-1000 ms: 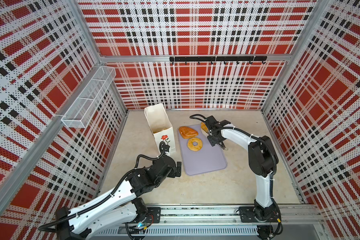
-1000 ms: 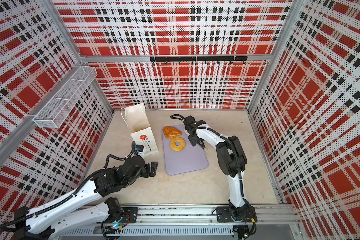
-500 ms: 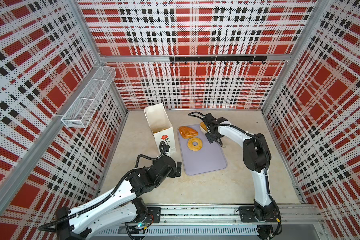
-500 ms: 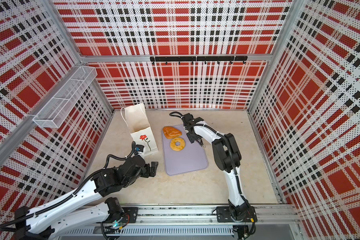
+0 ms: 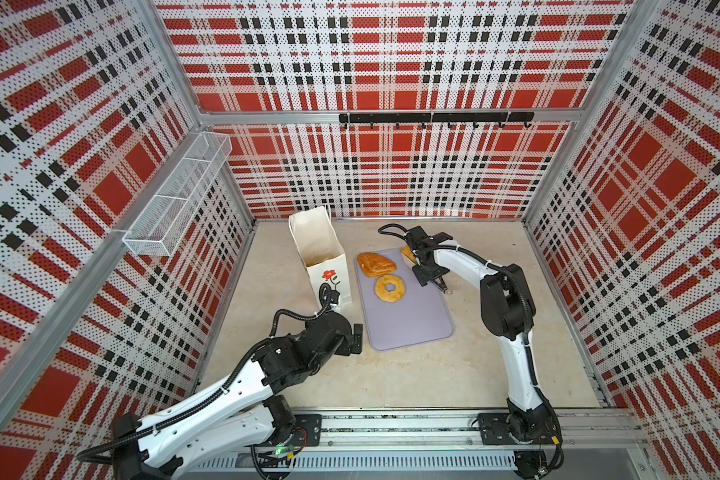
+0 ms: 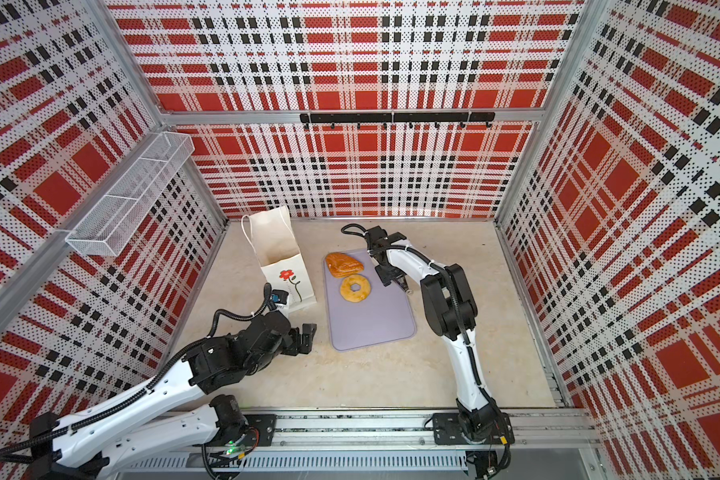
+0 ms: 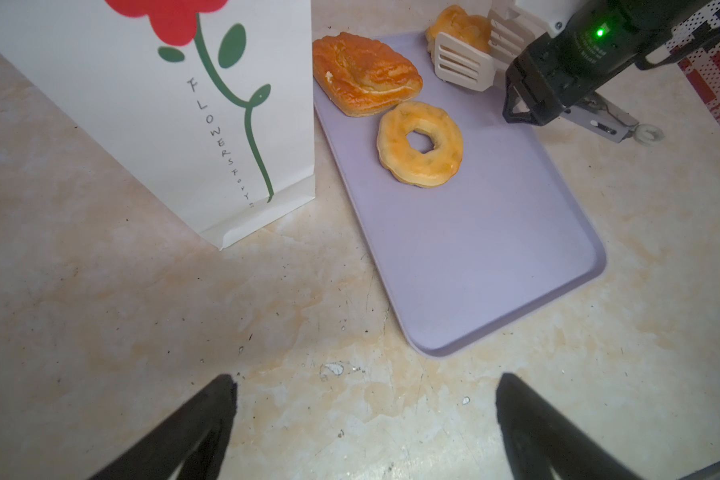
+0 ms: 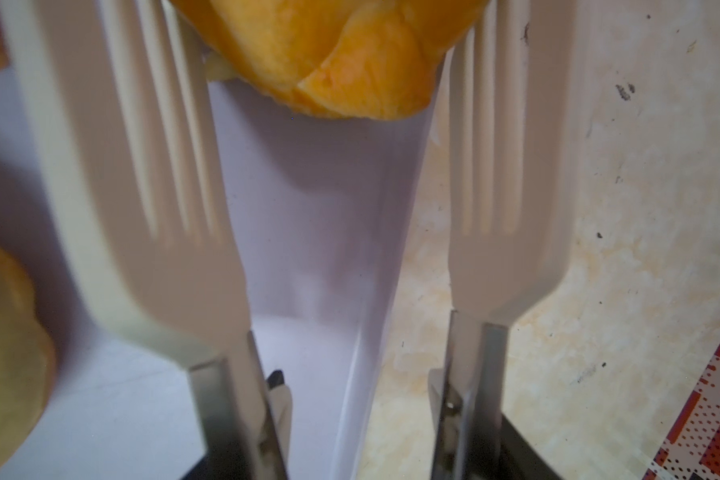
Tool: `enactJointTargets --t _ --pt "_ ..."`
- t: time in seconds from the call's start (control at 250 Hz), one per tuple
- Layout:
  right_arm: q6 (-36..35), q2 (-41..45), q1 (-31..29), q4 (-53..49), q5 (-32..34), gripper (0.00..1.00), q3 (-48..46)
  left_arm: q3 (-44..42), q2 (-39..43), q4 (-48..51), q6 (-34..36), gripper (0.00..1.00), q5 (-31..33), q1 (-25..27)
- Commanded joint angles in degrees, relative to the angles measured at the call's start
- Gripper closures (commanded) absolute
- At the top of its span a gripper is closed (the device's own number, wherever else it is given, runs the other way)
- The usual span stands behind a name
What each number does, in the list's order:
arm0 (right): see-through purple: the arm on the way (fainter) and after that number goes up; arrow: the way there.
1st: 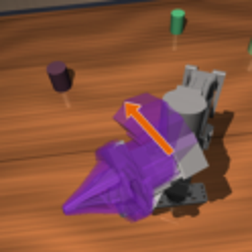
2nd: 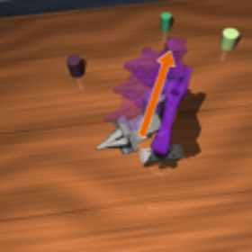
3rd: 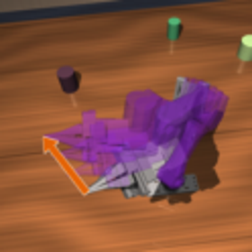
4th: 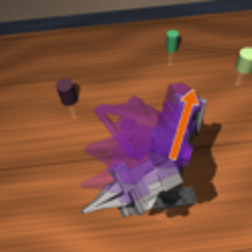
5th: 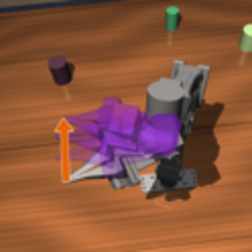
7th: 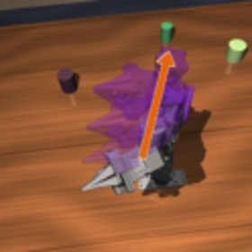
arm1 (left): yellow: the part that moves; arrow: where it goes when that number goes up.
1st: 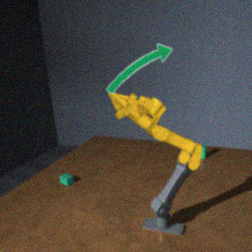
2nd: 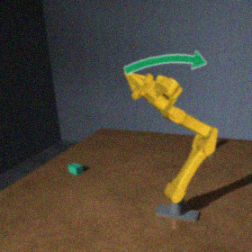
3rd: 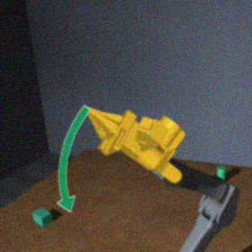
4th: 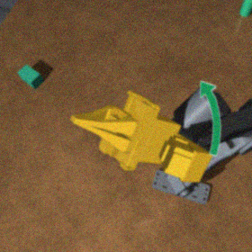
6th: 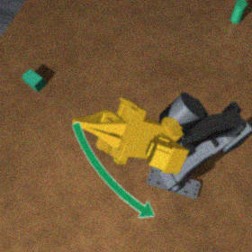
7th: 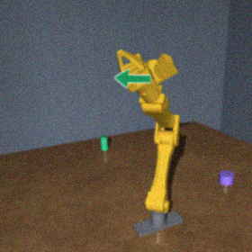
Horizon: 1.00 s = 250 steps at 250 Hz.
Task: Place the fake bread into the paper bag
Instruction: 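Lower the open right tongs around the muffin on the tray, then close the right tongs on the muffin and lift it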
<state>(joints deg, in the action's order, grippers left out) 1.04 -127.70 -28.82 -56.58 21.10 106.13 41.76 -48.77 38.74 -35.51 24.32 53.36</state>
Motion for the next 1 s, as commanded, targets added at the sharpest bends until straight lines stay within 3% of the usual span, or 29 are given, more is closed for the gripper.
enactJointTargets --t 0.0,0.284,0.448,0.668,0.996 --pt "-1.01 0.93 0.14 -0.14 1.15 0.40 0.92 -0.47 -0.26 -1.73 0.35 0.01 -0.05 -0.28" --pt "-2.27 -2.62 0.14 -2.81 0.56 0.47 5.65 0.15 -1.16 -2.00 0.68 0.01 -0.41 -0.28" --pt "-3.03 -2.32 0.08 -3.44 -0.48 0.56 5.52 0.08 -0.56 -1.83 0.68 0.01 0.01 -0.36" --pt "-2.48 3.44 -0.27 -0.22 -3.38 0.63 -1.00 -0.18 1.23 -0.80 0.42 0.01 0.80 -0.33" --pt "-0.61 12.77 -1.57 4.58 -7.74 0.64 -12.82 -0.54 4.26 1.41 -0.92 0.01 2.44 -0.02"
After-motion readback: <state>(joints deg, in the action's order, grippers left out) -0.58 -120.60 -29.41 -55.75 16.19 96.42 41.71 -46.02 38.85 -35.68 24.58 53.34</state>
